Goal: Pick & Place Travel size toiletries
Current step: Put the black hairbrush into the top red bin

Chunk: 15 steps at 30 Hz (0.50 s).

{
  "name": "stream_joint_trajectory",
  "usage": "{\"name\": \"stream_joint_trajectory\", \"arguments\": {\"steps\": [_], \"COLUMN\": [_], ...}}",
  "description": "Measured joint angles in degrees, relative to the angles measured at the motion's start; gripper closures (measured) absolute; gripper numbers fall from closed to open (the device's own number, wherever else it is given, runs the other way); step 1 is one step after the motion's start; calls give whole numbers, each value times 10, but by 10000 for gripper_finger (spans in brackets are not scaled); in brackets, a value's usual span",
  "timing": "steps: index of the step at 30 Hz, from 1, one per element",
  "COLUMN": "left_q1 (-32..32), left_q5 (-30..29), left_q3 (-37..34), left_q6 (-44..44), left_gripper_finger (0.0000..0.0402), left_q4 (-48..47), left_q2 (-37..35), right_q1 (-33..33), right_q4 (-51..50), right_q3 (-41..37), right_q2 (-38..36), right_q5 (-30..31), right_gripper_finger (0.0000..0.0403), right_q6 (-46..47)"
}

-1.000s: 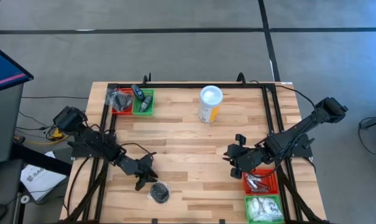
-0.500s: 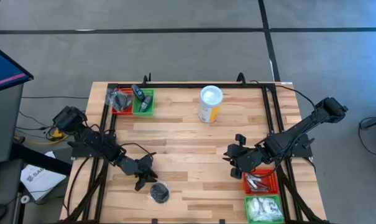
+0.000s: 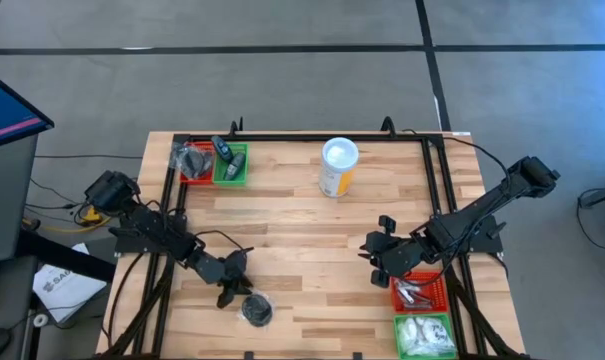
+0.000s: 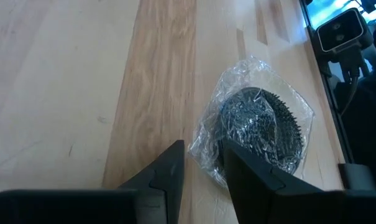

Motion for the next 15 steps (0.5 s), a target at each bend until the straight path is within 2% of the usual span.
{"name": "stream_joint_trajectory", "arguments": {"steps": [4,10,15], "left_q1": [-1,-1,-1], "left_q5": [2,4,-2], "left_q3": [0,0,1], "left_q6": [2,13,11], "left_gripper_finger": [314,392,400], "left_q4": [1,3,5], "left_q2": [0,1,1], "right_q1": [0,0,0], "right_q4": [0,0,0], "right_q3": [0,0,0], "right_q2": [0,0,0], "right_q5": [0,0,0], "right_gripper_finger": [331,331,331], "right_q6": [0,0,0]}}
